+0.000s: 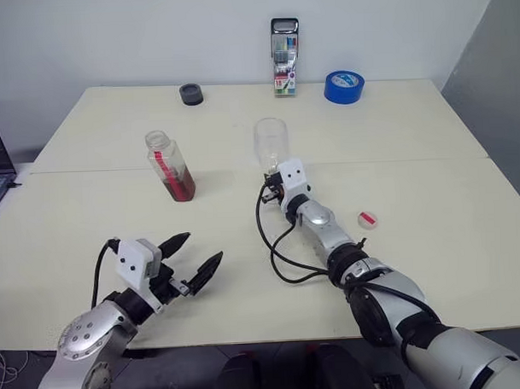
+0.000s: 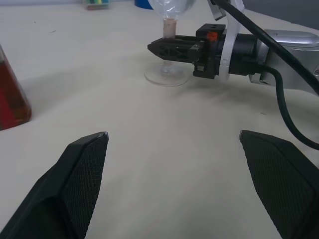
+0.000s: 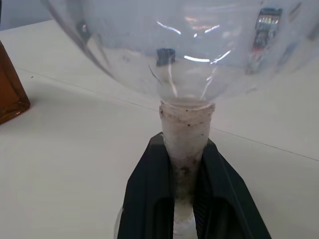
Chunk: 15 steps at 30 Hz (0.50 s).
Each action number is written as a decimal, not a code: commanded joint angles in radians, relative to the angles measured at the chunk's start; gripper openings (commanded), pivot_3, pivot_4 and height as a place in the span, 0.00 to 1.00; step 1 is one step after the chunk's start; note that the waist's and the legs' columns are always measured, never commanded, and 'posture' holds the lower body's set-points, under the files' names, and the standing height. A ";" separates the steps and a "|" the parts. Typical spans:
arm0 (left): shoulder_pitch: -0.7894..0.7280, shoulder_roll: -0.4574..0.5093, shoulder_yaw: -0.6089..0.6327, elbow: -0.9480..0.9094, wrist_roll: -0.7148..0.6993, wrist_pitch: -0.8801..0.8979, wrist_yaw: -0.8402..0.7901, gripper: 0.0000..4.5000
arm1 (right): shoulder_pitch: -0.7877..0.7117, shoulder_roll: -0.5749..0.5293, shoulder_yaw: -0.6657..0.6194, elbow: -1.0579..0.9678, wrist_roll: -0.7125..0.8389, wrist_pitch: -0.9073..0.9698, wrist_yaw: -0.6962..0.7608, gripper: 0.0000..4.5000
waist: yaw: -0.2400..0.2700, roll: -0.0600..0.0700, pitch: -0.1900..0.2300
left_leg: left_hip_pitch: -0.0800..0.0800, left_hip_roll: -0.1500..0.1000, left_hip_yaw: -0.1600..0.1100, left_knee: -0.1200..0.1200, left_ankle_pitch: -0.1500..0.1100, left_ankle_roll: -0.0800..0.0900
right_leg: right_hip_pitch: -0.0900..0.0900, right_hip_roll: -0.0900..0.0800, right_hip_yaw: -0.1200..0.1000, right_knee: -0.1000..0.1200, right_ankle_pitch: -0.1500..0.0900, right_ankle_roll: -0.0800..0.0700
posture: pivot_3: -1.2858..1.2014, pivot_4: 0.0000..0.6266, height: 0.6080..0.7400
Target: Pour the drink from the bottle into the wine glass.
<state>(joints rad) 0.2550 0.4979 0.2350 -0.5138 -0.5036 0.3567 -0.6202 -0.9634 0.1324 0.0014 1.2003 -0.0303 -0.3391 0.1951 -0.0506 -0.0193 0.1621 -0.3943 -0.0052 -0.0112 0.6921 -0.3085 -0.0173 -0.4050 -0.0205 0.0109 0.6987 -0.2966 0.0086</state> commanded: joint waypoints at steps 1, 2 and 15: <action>-0.023 0.006 -0.006 -0.060 -0.011 0.019 0.021 1.00 | 0.018 0.001 0.008 0.014 -0.014 -0.008 0.010 0.31 | 0.000 0.000 0.000 | 0.000 0.000 0.000 0.000 0.000 0.000 | 0.000 0.000 0.000 0.000 0.000 0.000 | 0.52 0.24 1.00; -0.027 0.011 -0.007 -0.066 -0.012 0.027 0.022 1.00 | 0.018 -0.002 0.012 0.014 -0.019 -0.009 0.011 0.38 | 0.000 0.000 0.000 | 0.000 0.000 0.000 0.000 0.000 0.000 | 0.000 0.000 0.000 0.000 0.000 0.000 | 0.52 0.24 1.00; -0.176 -0.007 0.020 -0.073 -0.009 0.135 0.160 1.00 | 0.143 -0.073 0.020 -0.236 0.009 0.011 0.110 1.00 | 0.002 0.000 0.000 | 0.000 0.000 0.000 0.000 0.000 0.000 | 0.000 0.000 0.000 0.000 0.000 0.000 | 0.52 0.24 1.00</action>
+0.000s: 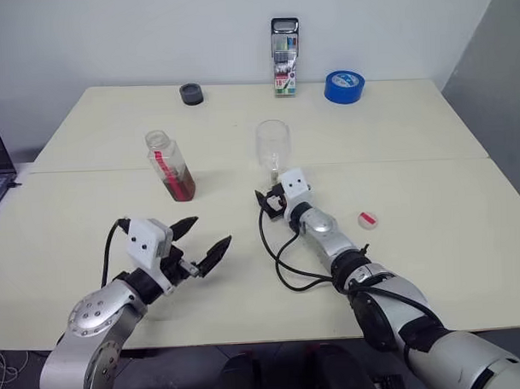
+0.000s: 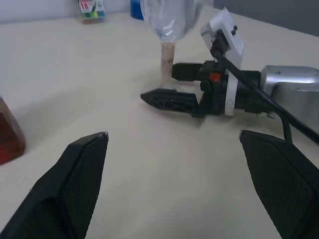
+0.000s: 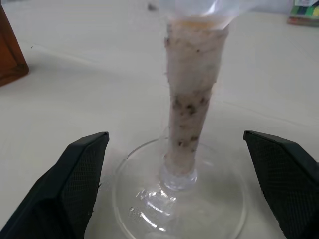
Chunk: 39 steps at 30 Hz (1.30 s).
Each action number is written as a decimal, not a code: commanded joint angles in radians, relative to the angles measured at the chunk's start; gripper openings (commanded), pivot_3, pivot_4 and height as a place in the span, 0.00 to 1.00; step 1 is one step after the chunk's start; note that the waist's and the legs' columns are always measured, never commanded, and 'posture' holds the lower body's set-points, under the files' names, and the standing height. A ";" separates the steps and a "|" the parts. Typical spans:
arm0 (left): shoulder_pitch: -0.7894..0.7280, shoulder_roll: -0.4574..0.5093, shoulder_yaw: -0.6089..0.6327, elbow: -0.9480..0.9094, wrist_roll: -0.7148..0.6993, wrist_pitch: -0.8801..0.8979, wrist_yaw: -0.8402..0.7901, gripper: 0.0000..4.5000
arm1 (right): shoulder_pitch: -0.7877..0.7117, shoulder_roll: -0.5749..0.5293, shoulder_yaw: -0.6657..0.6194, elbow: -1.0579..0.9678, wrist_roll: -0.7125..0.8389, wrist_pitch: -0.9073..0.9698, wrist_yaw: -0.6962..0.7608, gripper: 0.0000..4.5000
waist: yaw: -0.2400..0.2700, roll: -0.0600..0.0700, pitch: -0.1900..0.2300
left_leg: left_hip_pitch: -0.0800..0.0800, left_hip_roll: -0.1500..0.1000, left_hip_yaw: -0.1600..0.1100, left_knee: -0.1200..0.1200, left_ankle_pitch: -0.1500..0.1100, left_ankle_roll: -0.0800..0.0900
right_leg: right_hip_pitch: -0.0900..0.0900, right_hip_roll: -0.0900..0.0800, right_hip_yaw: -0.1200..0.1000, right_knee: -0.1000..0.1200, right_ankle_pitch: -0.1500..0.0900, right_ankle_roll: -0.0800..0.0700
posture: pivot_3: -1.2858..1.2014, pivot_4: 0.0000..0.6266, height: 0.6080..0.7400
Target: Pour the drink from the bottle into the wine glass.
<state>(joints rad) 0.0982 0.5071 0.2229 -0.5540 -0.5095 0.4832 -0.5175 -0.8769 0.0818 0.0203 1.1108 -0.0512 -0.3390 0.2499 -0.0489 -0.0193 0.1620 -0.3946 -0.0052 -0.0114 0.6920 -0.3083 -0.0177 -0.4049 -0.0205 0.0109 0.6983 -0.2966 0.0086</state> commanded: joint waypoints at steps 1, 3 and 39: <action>-0.027 -0.023 0.044 -0.029 0.001 0.012 0.081 1.00 | 0.093 -0.034 0.008 -0.214 0.034 0.034 0.077 1.00 | 0.001 0.000 0.000 | 0.000 0.000 0.000 0.000 0.000 0.000 | 0.000 0.000 0.000 0.000 0.000 0.000 | 0.52 0.24 1.00; -0.027 -0.026 0.048 -0.023 0.032 -0.006 0.103 1.00 | 0.190 -0.072 0.034 -0.388 0.035 0.105 0.133 1.00 | 0.004 0.000 0.000 | 0.000 0.000 0.000 0.000 0.000 0.000 | 0.000 0.000 0.000 0.000 0.000 0.000 | 0.52 0.24 1.00; -0.280 -0.124 0.092 0.278 0.215 -0.066 0.336 1.00 | 0.543 -0.578 -0.041 -1.773 0.744 1.088 0.404 1.00 | 0.023 -0.002 0.000 | -0.002 -0.001 -0.004 0.001 -0.002 0.003 | 0.001 0.000 -0.003 -0.002 0.000 0.000 | 0.52 0.24 1.00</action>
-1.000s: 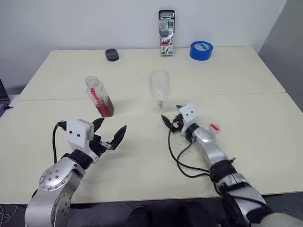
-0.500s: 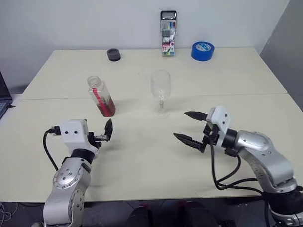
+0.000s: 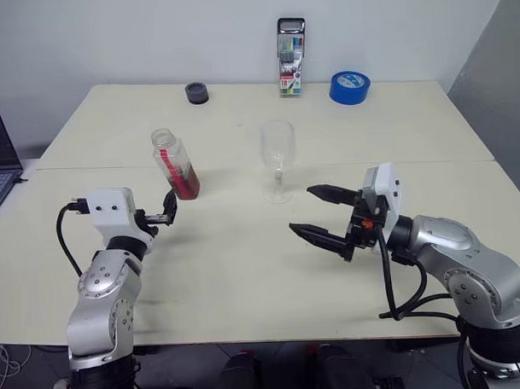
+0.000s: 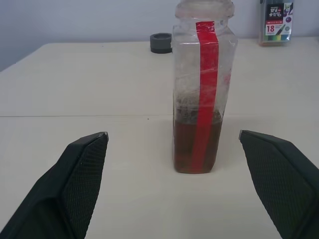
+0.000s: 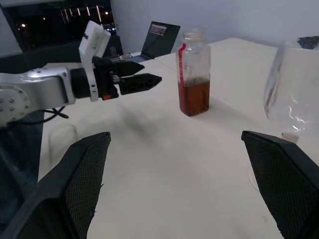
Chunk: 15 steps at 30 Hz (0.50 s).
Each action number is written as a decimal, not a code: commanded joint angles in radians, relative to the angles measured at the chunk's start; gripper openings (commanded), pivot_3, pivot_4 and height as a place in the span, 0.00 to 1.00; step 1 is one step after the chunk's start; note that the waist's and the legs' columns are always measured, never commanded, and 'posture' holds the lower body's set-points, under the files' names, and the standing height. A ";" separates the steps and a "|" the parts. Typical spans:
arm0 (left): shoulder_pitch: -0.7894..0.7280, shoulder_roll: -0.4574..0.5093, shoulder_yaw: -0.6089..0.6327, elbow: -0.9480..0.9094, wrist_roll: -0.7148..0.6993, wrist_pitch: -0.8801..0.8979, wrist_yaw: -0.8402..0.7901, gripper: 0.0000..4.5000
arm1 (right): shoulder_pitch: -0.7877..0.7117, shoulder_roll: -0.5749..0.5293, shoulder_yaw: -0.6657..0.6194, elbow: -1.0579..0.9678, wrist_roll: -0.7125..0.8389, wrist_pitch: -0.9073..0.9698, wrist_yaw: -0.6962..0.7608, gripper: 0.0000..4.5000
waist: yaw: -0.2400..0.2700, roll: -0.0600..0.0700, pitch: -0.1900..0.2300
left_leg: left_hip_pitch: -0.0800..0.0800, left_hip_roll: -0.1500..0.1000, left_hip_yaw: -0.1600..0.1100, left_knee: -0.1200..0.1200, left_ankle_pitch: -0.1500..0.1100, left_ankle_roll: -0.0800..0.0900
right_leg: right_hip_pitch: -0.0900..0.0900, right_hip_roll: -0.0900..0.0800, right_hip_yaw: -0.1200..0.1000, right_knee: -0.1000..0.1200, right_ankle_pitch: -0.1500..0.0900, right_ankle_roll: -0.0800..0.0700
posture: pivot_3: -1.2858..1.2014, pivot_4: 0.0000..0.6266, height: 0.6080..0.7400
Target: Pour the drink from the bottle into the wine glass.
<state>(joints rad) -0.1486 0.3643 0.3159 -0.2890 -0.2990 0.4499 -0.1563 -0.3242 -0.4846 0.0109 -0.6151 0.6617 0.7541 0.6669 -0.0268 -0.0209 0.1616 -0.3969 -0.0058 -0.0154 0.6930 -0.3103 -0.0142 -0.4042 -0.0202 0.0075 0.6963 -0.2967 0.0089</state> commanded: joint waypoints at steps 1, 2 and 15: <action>-0.045 0.022 -0.006 0.032 0.003 -0.038 -0.038 1.00 | -0.008 -0.016 -0.031 -0.051 0.030 -0.008 -0.014 1.00 | 0.000 0.000 0.000 | 0.000 0.000 0.000 0.000 0.000 0.000 | 0.000 0.000 0.000 0.000 0.000 0.000 | 0.52 0.24 1.00; -0.056 0.025 -0.011 0.047 0.003 -0.044 -0.049 1.00 | -0.007 -0.019 -0.031 -0.053 0.032 -0.010 -0.018 1.00 | 0.000 0.000 0.000 | 0.000 0.000 0.000 0.000 0.000 0.000 | 0.000 0.000 0.000 0.000 0.000 0.000 | 0.52 0.24 1.00; -0.149 0.057 -0.024 0.213 0.035 -0.136 -0.112 1.00 | 0.004 -0.041 -0.043 -0.074 0.062 -0.012 -0.053 1.00 | 0.001 0.000 0.000 | 0.000 0.000 0.000 0.000 0.000 0.000 | 0.000 0.000 0.000 0.000 0.000 0.000 | 0.52 0.24 1.00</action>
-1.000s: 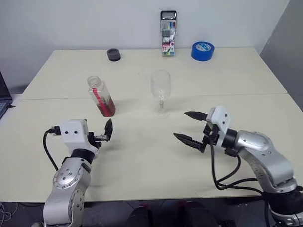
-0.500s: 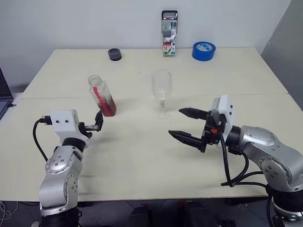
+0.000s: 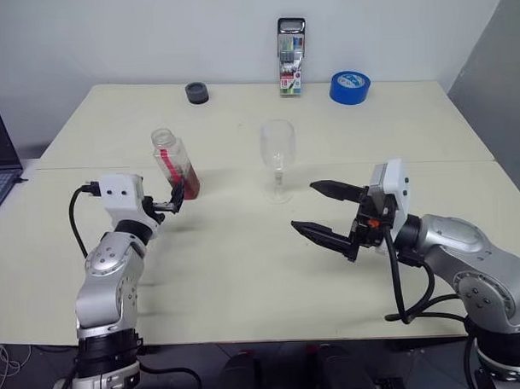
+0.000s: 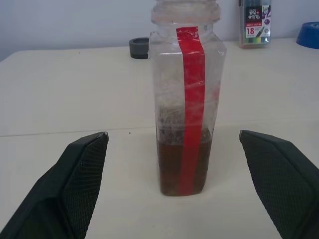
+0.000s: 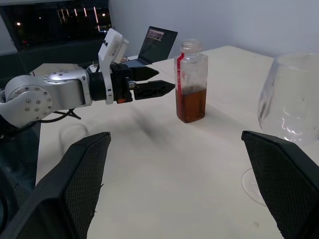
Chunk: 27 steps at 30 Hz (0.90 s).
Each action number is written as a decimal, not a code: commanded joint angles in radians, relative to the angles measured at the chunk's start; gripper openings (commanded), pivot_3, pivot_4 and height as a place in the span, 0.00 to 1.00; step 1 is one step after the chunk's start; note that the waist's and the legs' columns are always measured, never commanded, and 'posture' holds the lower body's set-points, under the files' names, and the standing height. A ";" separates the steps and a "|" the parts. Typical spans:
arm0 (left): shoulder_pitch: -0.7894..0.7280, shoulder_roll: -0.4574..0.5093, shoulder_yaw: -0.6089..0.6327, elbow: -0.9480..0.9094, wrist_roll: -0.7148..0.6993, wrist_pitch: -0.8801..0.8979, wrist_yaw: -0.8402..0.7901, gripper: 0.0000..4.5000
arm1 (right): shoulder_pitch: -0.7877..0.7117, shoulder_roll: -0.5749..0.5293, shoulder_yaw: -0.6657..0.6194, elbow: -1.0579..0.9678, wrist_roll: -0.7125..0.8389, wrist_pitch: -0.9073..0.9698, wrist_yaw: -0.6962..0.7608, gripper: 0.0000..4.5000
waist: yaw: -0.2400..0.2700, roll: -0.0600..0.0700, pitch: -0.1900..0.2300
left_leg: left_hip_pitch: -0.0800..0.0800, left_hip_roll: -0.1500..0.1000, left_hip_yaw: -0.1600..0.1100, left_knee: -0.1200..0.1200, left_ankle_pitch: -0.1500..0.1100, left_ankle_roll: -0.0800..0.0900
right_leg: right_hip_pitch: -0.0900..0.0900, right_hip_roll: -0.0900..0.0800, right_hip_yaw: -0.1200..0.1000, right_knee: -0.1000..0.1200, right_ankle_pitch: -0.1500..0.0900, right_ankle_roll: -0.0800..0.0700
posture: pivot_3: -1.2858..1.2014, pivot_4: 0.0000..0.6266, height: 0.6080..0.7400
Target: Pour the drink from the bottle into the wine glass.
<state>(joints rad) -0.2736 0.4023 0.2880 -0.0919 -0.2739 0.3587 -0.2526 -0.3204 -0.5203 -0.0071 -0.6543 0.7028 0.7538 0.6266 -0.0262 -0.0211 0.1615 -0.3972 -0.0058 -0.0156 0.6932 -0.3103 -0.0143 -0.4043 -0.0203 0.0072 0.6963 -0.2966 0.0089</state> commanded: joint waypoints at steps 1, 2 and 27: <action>-0.031 0.021 0.002 0.034 0.013 -0.057 -0.023 1.00 | 0.001 -0.006 -0.024 -0.032 0.019 -0.014 -0.015 1.00 | 0.000 0.000 0.000 | 0.000 0.000 0.000 0.000 0.000 0.000 | 0.000 0.000 0.000 0.000 0.000 0.000 | 0.52 0.24 1.00; -0.037 0.023 0.000 0.053 0.017 -0.069 -0.029 1.00 | 0.003 -0.006 -0.023 -0.030 0.016 -0.017 -0.015 1.00 | 0.000 0.000 0.000 | 0.000 0.000 0.000 0.000 0.000 0.000 | 0.000 0.000 0.000 0.000 0.000 0.000 | 0.52 0.24 1.00; -0.309 0.007 -0.047 0.623 0.086 -0.415 -0.117 1.00 | -0.048 -0.031 -0.029 -0.048 0.069 0.029 -0.082 1.00 | 0.001 0.000 0.000 | -0.001 0.000 -0.001 0.002 0.000 0.000 | 0.000 0.000 -0.002 0.000 0.000 0.000 | 0.52 0.24 1.00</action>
<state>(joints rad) -0.5555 0.4082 0.2422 0.5109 -0.1982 -0.0042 -0.3740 -0.3533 -0.5446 -0.0167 -0.6630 0.7538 0.7921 0.5463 -0.0254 -0.0214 0.1613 -0.3986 -0.0059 -0.0164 0.6948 -0.3102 -0.0145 -0.4047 -0.0205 0.0055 0.6964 -0.2966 0.0089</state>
